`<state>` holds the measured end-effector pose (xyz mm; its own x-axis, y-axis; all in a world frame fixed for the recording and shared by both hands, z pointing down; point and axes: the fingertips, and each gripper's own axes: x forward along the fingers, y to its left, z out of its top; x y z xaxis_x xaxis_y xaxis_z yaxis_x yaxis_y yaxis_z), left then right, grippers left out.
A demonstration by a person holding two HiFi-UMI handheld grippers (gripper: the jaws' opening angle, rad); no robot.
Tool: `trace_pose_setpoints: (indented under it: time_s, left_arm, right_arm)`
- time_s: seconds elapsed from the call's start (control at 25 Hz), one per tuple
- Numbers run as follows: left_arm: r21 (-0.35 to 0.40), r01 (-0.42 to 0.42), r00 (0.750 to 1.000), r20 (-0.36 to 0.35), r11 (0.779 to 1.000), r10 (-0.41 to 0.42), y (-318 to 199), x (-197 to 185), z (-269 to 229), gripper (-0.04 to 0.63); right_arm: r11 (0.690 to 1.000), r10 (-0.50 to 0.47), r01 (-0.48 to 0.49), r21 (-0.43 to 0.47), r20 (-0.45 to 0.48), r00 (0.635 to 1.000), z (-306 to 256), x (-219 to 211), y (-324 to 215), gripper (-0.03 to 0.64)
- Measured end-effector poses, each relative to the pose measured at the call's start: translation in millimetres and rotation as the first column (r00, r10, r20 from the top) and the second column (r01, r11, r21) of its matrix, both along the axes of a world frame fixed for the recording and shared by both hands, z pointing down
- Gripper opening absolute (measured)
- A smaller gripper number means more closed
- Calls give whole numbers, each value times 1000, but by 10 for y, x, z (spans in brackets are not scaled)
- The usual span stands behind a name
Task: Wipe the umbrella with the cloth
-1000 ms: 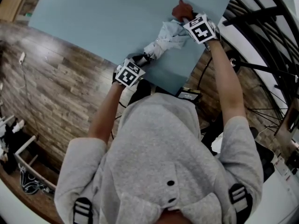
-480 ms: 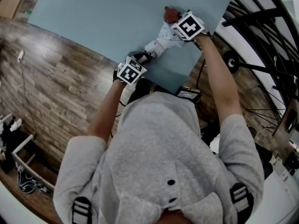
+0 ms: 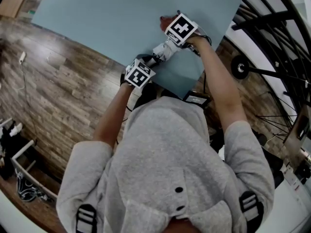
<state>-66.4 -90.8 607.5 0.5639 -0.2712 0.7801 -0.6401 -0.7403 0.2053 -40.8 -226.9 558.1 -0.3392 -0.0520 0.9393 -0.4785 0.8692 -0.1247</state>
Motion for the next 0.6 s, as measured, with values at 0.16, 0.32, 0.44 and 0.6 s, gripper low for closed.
trace_pose_setpoints:
  time_s: [0.16,0.32,0.44,0.6]
  left_arm:
    - [6,-7,1000,21,1000,7,3,44,8,155]
    - [1,-6,1000,22,1000,6,29,12,5,155]
    - [11,-10,999,33,1000,10,-6,23,-2,155]
    - [7,-13,999,38,1000,12,8,20,6,155]
  right_arm:
    - [992,-91,89,-93,-19,996,96,-183,298,77]
    - [984,-162,156,-83,-82,983,174,-284,442,77]
    - [978,-190,181,-108,-75,979,165,-349,519,77]
    - [949,-194,199,-244,43,980,121,-589,874,77]
